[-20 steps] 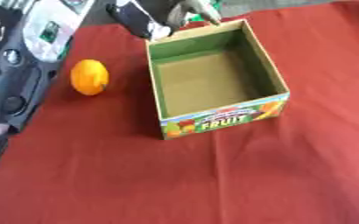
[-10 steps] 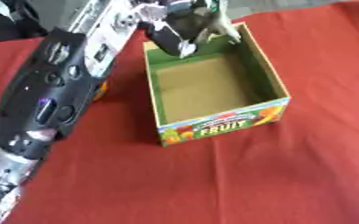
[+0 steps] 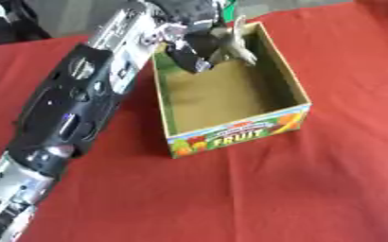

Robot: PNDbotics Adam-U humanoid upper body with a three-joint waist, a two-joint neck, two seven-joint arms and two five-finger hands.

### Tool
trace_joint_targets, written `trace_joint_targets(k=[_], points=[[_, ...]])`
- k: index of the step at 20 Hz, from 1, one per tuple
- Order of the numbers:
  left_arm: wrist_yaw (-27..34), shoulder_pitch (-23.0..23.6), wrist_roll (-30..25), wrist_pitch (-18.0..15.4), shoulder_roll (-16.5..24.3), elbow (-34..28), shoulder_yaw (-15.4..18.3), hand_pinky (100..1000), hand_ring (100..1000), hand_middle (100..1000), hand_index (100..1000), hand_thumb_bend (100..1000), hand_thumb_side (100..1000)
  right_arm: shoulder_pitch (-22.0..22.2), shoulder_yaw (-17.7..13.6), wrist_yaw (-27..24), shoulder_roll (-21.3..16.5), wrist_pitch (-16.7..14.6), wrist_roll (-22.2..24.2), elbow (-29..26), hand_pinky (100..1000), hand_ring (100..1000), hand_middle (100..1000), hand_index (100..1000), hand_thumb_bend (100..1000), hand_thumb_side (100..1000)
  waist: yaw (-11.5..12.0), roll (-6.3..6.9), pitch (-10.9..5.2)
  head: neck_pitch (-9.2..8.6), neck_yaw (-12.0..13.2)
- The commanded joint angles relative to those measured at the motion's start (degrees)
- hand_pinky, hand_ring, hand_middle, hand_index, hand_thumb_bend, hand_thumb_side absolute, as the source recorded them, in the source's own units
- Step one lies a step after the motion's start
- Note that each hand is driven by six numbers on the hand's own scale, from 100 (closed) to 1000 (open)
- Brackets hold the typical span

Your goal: Pick up objects on the table and place them in the box.

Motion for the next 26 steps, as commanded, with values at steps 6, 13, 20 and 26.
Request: trace_joint_targets(k=[6,13,20,26], points=[[-3.12,-0.81,-0.16,-0.95,0.07,1.74,0.57,673,677,681,767,376,397,-0.91,-0.02,-0.45,-0.59,0.11,0.46,-1.10,588,699,624,765,100,1000,-0.67,-0.11,-0.56,-0.29,0.48],[-6.11,-0.66,-4.30,-3.05,0.10,2.43,0.62,782,821,844,924,833,647,-1.00,-0.02,-0.46,-0.48,0.18,0.53,-1.10,587,699,623,765,100,1000,-0.74,-0.08,-0.37,-0.28,0.53],[-6.26,-0.85,-8.50,-3.24,0.66,0.89,1.14,835,900,949,1000,958,658,-0.68,-0.15,-0.42,-0.34,0.34,0.47,-1.10,587,699,623,765,100,1000,-0.45,-0.18,-0.60,-0.05,0.37],[-4.70,-0.74,-6.69,-2.12,1.51,-3.63,1.97,842,898,950,1000,865,708,-0.09,-0.37,-0.29,-0.12,0.55,0.27,-1.10,586,699,623,765,100,1000,0.25,-0.56,-0.99,0.47,0.09]])
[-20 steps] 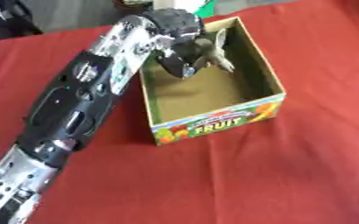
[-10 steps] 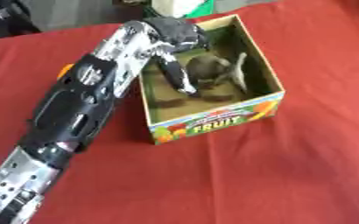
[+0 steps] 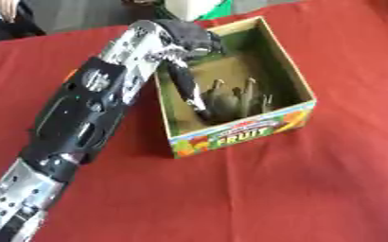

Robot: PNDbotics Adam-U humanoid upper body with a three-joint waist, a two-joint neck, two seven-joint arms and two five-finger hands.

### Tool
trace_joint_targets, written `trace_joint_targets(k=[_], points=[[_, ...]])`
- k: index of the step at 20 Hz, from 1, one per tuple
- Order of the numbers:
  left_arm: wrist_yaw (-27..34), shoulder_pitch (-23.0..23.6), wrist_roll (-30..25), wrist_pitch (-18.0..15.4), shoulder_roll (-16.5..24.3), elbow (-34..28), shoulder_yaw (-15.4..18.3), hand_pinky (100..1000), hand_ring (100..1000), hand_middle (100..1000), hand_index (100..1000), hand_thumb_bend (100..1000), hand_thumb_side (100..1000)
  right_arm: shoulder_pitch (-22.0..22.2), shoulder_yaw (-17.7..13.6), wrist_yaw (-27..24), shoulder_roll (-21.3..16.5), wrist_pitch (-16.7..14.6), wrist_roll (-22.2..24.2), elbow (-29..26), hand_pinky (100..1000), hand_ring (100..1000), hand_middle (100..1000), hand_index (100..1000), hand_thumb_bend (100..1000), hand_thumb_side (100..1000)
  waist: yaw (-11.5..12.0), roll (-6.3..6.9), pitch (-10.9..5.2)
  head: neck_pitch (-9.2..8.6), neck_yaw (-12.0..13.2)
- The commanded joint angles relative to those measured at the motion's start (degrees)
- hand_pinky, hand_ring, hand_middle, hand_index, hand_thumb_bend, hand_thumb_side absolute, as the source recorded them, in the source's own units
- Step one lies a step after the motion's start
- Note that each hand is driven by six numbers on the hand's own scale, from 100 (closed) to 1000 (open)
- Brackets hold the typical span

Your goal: Pick up objects on the table and place them in the box.

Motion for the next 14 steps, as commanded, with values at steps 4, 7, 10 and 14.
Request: trace_joint_targets(k=[4,7,10,14], points=[[3.41,-0.93,4.81,2.03,3.31,-8.91,2.28,824,873,920,996,753,731,0.26,-0.59,-0.02,-0.71,0.23,-0.32,-1.10,586,700,623,765,100,1000,1.10,-1.18,-2.12,1.04,-0.61],[5.65,-0.26,7.31,3.76,5.29,-13.10,3.35,810,854,901,980,688,728,0.78,-0.82,0.09,-0.73,0.25,-0.64,-1.10,587,700,623,765,100,1000,1.99,-1.48,-2.59,1.50,-0.95],[7.07,0.92,8.50,5.69,7.94,-16.08,3.94,805,850,897,979,671,732,1.41,-1.11,0.27,-0.77,0.26,-1.01,-1.10,587,701,623,764,100,1000,3.02,-1.81,-3.09,1.96,-1.20],[7.36,3.03,8.60,8.01,11.78,-19.03,4.63,806,853,899,988,674,740,2.25,-1.36,0.47,-0.79,0.27,-1.42,-1.10,587,701,624,764,100,1000,4.57,-2.39,-3.85,2.62,-1.32]])
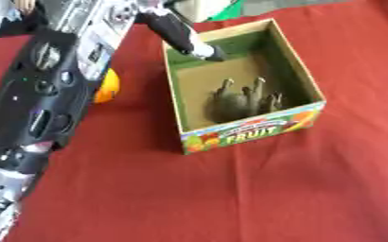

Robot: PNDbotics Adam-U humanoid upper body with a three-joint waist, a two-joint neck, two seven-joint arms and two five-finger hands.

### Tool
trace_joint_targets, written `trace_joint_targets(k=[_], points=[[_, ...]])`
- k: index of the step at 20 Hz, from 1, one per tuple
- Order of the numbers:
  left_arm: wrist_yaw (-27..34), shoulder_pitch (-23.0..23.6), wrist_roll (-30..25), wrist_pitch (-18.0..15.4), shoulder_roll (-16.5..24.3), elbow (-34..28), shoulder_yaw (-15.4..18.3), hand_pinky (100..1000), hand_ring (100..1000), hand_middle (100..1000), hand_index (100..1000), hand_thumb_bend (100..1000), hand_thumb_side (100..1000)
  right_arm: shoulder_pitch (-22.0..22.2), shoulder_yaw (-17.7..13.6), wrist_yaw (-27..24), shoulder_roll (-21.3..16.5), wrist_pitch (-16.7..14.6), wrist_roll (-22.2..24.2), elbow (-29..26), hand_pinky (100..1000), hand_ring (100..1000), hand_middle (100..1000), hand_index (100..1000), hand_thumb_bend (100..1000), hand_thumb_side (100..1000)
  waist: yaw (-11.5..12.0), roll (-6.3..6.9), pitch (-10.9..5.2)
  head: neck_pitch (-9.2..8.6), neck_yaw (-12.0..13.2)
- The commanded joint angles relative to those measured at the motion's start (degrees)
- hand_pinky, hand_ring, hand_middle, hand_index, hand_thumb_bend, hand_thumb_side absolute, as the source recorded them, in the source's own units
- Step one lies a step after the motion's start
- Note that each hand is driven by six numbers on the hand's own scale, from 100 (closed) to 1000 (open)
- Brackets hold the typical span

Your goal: Pick up objects on the table and place them in the box.

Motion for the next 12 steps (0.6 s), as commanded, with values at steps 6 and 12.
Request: trace_joint_targets(k=[6,12], points=[[0.63,3.01,0.34,5.72,7.49,-1.64,2.36,810,866,911,1000,673,747,0.56,-0.78,0.56,-0.64,-0.09,-0.68,-1.10,587,702,624,764,100,1000,1.88,-1.36,-2.05,0.73,-0.49],[1.45,5.13,1.74,11.97,8.62,3.12,3.01,813,869,906,999,673,756,0.73,-0.86,0.63,-0.50,-0.23,-0.82,-1.10,588,702,624,765,100,1000,2.37,-2.01,-2.06,0.38,-0.98]])
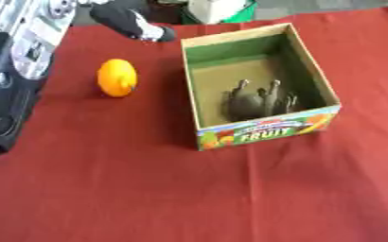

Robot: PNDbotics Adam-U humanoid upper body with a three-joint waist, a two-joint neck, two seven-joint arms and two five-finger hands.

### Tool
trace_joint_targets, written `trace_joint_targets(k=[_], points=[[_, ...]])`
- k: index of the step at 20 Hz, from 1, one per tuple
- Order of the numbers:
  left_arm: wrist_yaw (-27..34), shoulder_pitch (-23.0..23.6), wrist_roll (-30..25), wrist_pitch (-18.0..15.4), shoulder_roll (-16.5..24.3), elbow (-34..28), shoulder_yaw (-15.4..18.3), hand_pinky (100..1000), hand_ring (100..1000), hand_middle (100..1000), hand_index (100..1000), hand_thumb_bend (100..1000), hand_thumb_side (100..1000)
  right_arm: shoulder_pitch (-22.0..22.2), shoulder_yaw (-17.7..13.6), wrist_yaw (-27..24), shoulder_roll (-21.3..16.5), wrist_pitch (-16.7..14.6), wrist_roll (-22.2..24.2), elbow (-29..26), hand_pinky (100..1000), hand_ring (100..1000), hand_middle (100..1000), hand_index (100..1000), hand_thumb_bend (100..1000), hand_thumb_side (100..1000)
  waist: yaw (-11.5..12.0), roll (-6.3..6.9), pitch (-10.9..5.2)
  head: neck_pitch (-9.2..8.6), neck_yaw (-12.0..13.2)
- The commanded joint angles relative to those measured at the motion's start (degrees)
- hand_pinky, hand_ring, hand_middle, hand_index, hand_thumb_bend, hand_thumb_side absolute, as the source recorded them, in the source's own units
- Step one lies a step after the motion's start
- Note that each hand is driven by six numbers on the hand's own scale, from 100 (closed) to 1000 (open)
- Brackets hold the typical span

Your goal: Pick up objects on the table and place them in the box.

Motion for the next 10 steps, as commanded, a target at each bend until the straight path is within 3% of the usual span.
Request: trace_joint_targets(k=[1,10], points=[[0.89,-0.28,0.19,3.31,2.14,2.40,1.04,815,872,909,1000,678,756,-0.36,-0.53,0.38,-0.53,-0.16,-0.22,-1.10,588,703,624,765,100,1000,0.09,-0.39,-1.29,-0.23,-0.45],[-2.46,0.79,-4.23,9.41,2.24,11.29,1.01,818,883,913,1000,744,764,-0.44,-0.52,0.43,-0.43,-0.22,-0.26,-1.10,589,703,624,765,100,1000,-0.17,-0.44,-1.10,-0.89,-0.87]])
